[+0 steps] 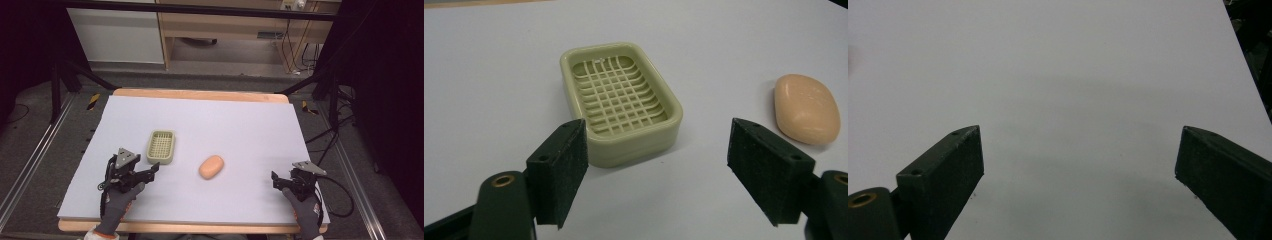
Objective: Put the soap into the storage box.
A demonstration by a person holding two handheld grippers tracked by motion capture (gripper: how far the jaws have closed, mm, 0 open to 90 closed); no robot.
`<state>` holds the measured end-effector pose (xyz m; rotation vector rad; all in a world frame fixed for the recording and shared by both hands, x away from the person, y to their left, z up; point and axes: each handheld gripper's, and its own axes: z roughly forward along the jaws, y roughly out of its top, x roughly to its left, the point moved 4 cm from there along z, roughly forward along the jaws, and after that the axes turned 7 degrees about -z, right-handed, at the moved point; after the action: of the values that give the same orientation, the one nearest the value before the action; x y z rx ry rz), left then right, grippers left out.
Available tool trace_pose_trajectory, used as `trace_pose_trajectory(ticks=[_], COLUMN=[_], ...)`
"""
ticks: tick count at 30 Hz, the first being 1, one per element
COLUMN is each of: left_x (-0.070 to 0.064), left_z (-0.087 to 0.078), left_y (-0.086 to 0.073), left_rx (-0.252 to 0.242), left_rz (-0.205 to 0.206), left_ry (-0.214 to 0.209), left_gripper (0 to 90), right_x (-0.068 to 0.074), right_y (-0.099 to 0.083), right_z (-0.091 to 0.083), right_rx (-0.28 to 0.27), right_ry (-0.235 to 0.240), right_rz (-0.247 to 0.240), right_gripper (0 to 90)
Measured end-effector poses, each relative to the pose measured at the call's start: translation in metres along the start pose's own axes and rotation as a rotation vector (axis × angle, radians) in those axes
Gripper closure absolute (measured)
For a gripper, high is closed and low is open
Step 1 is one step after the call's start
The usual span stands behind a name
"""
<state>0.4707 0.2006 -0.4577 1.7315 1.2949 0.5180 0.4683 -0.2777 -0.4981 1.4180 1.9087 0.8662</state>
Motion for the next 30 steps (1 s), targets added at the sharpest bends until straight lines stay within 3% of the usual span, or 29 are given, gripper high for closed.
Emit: trace_pose_trajectory(ticks=[30], left_x=[-0.042], left_z=[0.014], left_y=[-0.002], left_rx=[0.044], left_rz=[0.096], left_ry=[-0.067], left_gripper=[23.2], right_x=[0.002], right_y=[0.001], right_z=[-0.002], right_rx=[-0.006], right_ry=[0.002], right_rz=[-0.008], right_gripper=[5.8])
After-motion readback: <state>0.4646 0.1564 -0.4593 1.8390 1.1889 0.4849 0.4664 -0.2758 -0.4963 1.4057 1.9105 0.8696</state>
